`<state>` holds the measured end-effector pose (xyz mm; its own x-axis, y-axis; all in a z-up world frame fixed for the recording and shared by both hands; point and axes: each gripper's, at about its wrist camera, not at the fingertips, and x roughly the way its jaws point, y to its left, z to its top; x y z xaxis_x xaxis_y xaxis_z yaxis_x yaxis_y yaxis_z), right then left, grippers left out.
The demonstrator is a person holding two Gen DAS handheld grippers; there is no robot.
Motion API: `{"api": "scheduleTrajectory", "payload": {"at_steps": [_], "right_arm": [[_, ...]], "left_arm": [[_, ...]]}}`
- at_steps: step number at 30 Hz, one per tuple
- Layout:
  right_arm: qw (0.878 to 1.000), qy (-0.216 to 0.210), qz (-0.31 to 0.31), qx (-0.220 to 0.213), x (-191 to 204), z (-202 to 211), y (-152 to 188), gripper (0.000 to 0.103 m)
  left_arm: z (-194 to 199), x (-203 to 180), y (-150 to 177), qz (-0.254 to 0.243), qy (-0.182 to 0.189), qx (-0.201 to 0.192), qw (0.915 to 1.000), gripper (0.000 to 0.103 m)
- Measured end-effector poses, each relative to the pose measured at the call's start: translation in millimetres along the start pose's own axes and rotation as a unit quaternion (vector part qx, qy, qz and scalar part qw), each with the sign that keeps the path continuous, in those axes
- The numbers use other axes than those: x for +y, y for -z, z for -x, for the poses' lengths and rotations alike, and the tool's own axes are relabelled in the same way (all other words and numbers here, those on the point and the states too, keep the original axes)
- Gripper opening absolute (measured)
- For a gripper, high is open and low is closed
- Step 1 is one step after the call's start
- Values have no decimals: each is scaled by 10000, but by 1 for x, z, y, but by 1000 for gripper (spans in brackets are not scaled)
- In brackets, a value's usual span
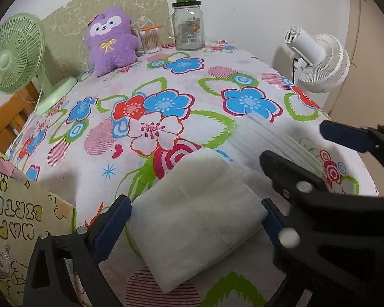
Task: Organize soft objects
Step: 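Grasp the white tissue pack with the left tool while the right tool holds the tube, then carry the tissue pack with the left tool while the right tool carries the tube to the box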
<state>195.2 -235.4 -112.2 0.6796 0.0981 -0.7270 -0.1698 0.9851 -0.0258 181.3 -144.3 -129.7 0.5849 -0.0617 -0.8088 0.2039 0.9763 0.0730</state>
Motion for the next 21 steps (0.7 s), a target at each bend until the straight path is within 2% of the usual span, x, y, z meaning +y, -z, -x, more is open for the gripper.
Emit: {"api": "scheduleTrajectory", "payload": {"at_steps": [4,10,13,15,17,21], "right_arm": [[9998,-107,5,182,-2,-17,-2,76],[9987,-231,-190,408,-8,-34,-1,75],[9988,-202,-181,413,-6,-34,0,55],[9989,-257,-92,392,-1,-31,0,29],[9988,-291,-66,385,1,-29,1,15],[9987,-296,-162,372,0,-26,4,15]], "left_arm": [[1,3,1,55,70,-10,10000,94],[5,-2,4,15,146,-76,9999,80],[8,-7,5,-68,170,-113,9998,70],[10,-8,5,-86,191,-137,9997,51],[11,-9,5,-150,161,-171,9996,44],[13,-10,6,-197,20,-188,9996,30]]}}
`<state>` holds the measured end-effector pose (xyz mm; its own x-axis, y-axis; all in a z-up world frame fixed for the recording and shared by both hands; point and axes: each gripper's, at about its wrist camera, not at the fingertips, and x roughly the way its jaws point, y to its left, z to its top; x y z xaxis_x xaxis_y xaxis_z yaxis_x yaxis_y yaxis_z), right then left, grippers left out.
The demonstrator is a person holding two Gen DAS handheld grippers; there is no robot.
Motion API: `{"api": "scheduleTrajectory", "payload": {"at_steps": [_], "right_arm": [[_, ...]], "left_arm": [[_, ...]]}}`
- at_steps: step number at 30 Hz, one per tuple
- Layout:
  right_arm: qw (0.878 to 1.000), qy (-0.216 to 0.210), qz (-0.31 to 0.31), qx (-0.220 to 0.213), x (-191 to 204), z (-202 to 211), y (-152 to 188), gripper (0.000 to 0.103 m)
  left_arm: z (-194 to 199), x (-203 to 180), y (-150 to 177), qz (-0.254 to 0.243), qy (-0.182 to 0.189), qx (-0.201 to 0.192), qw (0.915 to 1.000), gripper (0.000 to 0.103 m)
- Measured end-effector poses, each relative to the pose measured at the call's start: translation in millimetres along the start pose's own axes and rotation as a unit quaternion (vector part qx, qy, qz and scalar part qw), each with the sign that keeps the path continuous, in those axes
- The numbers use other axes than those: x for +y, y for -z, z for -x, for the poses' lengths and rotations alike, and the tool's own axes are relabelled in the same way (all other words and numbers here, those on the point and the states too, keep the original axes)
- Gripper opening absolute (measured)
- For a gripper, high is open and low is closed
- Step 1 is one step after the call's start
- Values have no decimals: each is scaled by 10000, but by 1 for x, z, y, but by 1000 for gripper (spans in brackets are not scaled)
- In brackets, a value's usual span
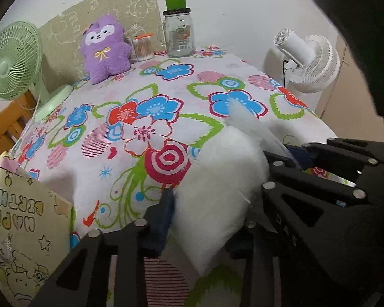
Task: Organize soft objects
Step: 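Carry the tissue pack with the left tool while the right tool carries the tube to the box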
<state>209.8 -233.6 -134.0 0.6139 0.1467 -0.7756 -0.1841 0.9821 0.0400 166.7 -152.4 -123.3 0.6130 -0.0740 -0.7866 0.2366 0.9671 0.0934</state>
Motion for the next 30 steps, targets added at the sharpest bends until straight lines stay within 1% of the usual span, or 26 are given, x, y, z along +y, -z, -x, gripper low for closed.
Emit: {"api": "scheduleTrajectory", "payload": {"at_steps": [3,12,30], "right_arm": [[10000,-65,-65,-25,1,5,3,15],[9997,28,-103,-218,9,30,10,15],[9982,198,-79,-562,29,75,22,15]], "left_arm": [[4,1,2,11,7,-19,10000,28],[19,5,9,120,168,-74,9998,24],[59,14,26,205,199,-419,9987,23]]}}
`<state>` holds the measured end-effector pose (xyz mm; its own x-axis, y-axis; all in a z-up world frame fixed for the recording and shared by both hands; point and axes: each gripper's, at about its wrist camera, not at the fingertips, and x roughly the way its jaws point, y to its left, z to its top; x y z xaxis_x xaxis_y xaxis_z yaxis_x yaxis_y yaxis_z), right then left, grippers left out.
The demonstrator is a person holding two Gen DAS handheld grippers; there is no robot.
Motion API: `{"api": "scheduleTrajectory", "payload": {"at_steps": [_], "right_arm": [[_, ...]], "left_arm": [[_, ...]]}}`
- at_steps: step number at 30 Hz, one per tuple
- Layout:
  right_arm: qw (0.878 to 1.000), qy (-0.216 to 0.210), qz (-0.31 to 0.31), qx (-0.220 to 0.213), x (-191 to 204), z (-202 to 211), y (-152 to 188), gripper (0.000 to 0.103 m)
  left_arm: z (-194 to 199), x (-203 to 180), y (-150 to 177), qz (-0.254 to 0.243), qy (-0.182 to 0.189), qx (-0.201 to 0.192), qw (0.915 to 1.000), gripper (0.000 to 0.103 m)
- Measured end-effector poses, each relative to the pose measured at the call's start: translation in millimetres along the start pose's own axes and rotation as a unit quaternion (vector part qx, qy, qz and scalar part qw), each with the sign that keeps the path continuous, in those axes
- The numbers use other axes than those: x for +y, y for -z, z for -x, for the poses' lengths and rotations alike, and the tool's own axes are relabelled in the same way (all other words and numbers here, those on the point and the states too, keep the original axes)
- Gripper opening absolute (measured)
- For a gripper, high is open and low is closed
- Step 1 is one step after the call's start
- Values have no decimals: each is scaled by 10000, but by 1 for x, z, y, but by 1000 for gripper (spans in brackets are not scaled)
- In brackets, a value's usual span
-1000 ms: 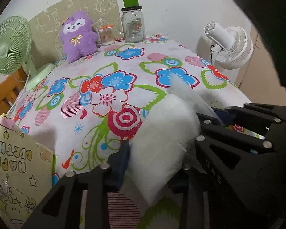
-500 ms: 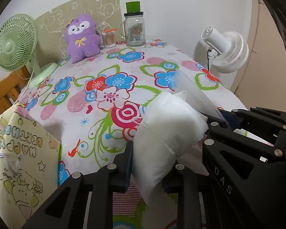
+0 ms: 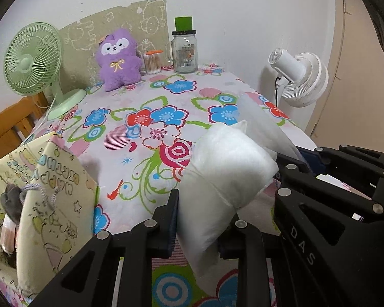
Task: Organize soft objects
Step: 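Carry the tissue pack with the left tool while the right tool carries the tube to the box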
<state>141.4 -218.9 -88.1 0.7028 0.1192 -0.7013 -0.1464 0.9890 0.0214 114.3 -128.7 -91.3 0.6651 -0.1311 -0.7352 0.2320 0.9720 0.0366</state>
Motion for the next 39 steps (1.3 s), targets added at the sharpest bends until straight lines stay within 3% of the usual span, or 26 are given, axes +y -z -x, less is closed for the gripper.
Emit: {"api": "scheduleTrajectory", "payload": {"at_steps": [39], "right_arm": [[9977,-53,108,-663,59,96,-3,15]], "left_arm": [[97,35,14,77,-247,-789,9965,23]]}}
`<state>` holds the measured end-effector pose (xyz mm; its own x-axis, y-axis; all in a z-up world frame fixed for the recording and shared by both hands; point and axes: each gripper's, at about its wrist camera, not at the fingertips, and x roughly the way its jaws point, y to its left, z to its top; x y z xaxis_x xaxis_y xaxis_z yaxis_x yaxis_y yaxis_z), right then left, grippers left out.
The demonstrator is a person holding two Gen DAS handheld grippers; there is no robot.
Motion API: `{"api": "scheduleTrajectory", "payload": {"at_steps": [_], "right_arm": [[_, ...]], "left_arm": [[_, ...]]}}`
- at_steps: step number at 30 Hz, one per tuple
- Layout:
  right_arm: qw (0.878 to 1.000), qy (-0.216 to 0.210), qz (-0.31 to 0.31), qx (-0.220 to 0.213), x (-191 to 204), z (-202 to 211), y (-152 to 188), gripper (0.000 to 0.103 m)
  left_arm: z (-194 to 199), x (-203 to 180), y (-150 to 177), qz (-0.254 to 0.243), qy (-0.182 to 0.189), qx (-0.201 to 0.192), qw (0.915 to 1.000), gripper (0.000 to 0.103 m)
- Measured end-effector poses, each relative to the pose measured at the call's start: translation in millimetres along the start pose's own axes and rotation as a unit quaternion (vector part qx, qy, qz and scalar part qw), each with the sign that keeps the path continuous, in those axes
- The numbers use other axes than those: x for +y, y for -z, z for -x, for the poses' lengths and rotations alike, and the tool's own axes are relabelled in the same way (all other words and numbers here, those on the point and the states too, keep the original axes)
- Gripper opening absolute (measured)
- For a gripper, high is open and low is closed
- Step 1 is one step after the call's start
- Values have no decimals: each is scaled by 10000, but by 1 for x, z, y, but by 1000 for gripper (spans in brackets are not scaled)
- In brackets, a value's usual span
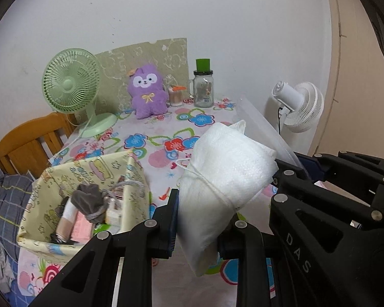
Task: Organize soft objects
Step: 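Carry the tissue pack with the left tool while the right tool carries the tube to the box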
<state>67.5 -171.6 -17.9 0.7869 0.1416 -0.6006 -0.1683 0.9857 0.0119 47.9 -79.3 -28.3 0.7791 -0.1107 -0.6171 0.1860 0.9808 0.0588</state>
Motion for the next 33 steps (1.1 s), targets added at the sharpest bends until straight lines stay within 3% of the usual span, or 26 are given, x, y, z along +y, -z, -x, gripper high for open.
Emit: {"api": "scheduleTrajectory", "payload": {"at_steps": [19,33], "right_arm": [[9996,-181,133,-178,44,17,-26,15],[9987,-431,250,-119,85,2,-39,15]], "left_arm": [[23,42,-11,7,-106,-146,9998,23],[18,89,-8,210,-222,-82,9995,23]]}}
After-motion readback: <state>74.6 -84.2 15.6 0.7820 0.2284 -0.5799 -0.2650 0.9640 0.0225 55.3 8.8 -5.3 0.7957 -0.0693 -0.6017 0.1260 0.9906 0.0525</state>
